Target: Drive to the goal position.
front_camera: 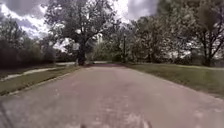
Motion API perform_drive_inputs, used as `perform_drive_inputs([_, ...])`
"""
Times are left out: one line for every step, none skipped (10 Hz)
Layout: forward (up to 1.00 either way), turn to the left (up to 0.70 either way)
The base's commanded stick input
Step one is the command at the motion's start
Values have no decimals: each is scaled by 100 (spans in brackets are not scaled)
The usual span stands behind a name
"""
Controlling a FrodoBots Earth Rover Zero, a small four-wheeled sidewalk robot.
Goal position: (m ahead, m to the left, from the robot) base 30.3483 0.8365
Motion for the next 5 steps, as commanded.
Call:
perform_drive_inputs([100, 0])
perform_drive_inputs([100, 0])
perform_drive_inputs([100, 0])
perform_drive_inputs([100, 0])
perform_drive_inputs([100, 0])
